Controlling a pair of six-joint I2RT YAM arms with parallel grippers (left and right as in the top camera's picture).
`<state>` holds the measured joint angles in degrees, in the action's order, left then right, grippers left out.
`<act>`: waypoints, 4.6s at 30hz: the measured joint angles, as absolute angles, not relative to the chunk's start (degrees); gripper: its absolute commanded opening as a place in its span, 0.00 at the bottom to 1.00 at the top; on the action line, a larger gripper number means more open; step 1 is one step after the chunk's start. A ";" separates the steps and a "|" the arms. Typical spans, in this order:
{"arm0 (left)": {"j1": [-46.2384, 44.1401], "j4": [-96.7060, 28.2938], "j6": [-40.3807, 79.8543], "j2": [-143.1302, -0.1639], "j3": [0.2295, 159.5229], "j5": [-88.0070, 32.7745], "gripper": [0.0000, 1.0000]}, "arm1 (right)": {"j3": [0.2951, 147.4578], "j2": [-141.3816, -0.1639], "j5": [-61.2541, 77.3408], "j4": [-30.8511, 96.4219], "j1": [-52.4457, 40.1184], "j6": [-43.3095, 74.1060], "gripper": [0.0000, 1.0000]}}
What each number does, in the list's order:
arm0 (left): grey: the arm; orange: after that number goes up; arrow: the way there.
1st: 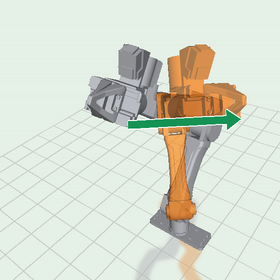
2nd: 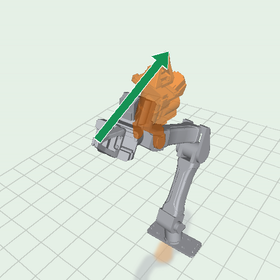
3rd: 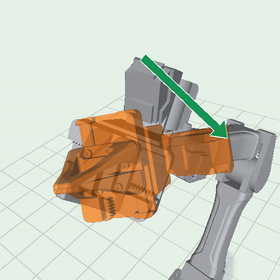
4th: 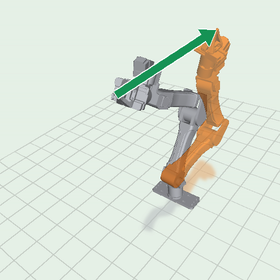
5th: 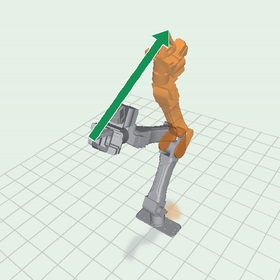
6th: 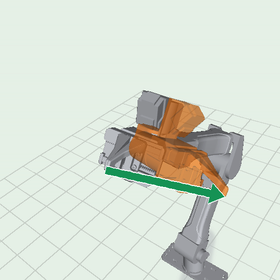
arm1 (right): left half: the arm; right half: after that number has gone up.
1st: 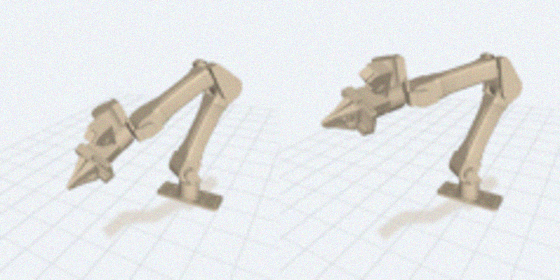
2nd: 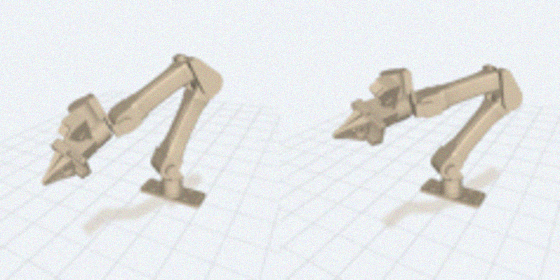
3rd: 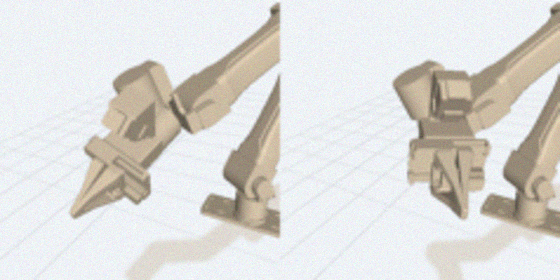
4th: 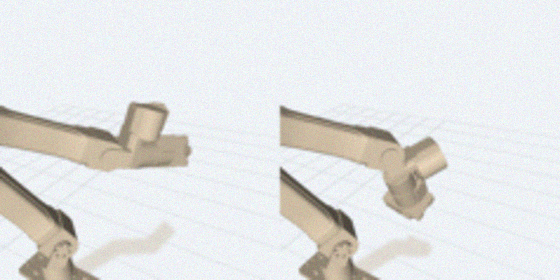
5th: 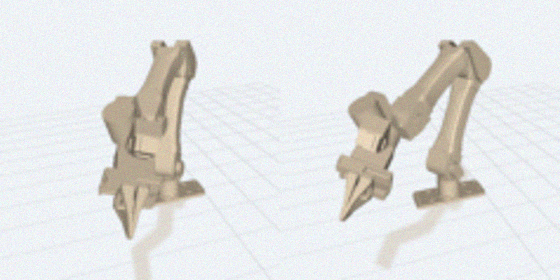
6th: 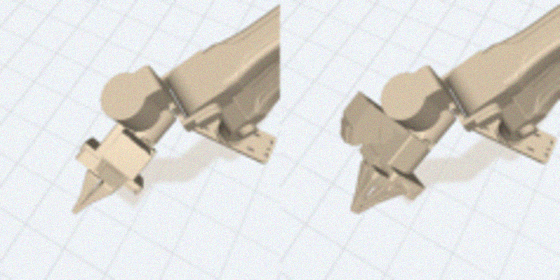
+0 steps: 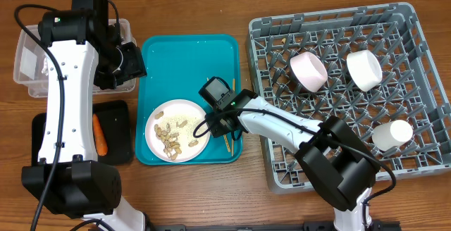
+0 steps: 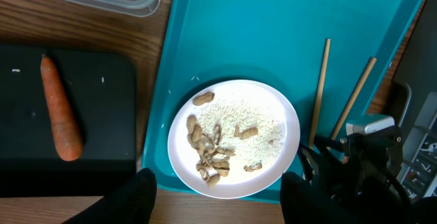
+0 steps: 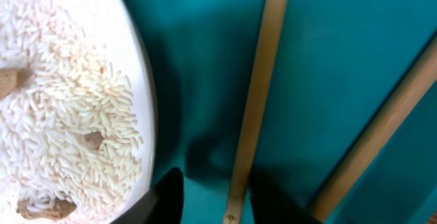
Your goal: Sort waste into correct bins and load items into the dishwasher
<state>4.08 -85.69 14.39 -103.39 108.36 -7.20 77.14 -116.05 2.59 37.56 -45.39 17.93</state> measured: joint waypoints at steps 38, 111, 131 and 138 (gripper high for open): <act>4.08 -85.56 14.39 -103.39 108.36 -7.20 0.61 | 85.93 -99.29 -4.34 62.11 -34.26 20.95 0.07; 4.08 -85.56 14.39 -103.39 108.36 -7.20 0.61 | 98.02 -114.89 0.78 65.65 -38.48 24.14 0.04; 4.08 -85.56 14.41 -103.39 108.36 -7.25 0.61 | 85.84 -105.06 -3.18 66.85 -27.03 13.28 0.25; 4.08 -85.58 14.41 -103.39 108.36 -7.25 0.61 | 86.56 -105.12 -3.18 68.23 -27.03 13.26 0.27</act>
